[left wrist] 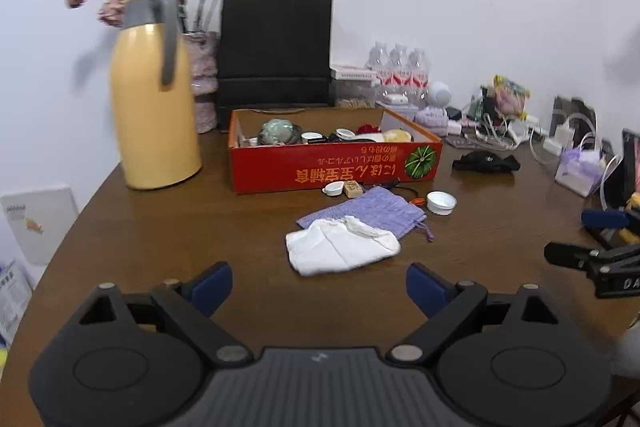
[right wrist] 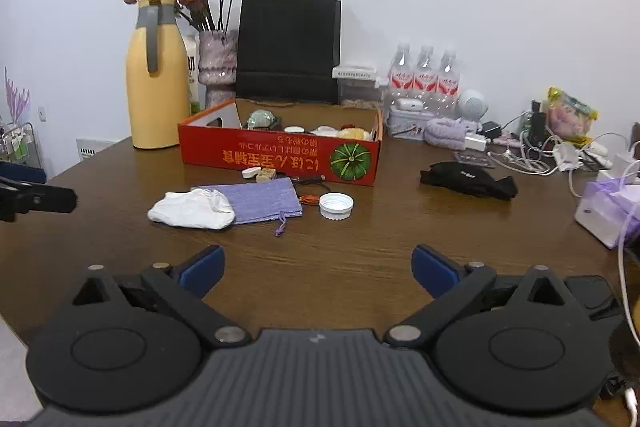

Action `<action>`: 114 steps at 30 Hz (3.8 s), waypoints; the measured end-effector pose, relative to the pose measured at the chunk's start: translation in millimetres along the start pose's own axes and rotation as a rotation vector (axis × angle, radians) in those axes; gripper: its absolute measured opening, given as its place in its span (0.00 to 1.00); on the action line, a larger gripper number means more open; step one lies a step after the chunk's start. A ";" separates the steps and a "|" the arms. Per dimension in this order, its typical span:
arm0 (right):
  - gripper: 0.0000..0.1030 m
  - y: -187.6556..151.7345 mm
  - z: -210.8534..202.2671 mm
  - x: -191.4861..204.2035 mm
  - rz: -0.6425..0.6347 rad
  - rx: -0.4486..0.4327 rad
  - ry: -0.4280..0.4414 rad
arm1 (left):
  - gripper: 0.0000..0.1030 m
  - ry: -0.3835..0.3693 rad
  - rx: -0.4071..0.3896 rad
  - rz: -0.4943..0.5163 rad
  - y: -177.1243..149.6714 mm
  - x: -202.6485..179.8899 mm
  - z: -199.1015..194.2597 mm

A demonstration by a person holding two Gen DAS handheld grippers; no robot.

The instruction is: Organize objects

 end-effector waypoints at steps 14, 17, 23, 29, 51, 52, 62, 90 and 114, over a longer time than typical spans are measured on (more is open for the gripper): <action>0.62 35.4 170.3 -11.4 -0.074 0.155 -0.042 | 0.42 -0.111 0.108 -0.009 73.6 15.3 221.6; 0.51 38.3 185.2 -16.1 -0.051 0.164 -0.043 | 0.32 -0.119 0.138 -0.043 71.1 18.8 244.8; 0.48 29.4 196.0 -18.1 0.019 0.182 -0.002 | 0.34 -0.163 0.109 -0.062 67.7 15.5 248.2; 0.40 30.1 196.3 -15.1 0.031 0.177 0.016 | 0.24 -0.145 0.119 -0.029 67.0 9.2 247.6; 0.40 -17.0 5.6 21.2 0.025 0.050 0.083 | 0.24 -0.046 0.017 -0.162 -4.3 1.6 11.9; 0.40 -15.1 1.3 23.6 0.023 0.040 0.087 | 0.24 -0.047 0.011 -0.157 -3.9 1.2 6.4; 0.40 -19.6 -17.9 45.8 -0.066 0.023 0.088 | 0.24 -0.065 -0.019 -0.157 -4.9 -0.4 -10.4; 0.44 193.6 361.2 -27.1 0.058 0.264 -0.089 | 0.32 -0.241 0.259 -0.297 183.8 63.3 367.7; 1.00 111.9 81.7 -11.8 0.090 0.040 0.158 | 0.83 -0.200 -0.076 -0.125 111.8 32.7 55.9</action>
Point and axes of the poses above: each gripper's, at about its wrist camera, not at the fingertips, and z roughly the way its jaws point, x to its left, y to its top, the point moved 6 cm from there along z, roughly the way its jaws point, and after that the axes turned 11 degrees about z, right-handed, at the moved point
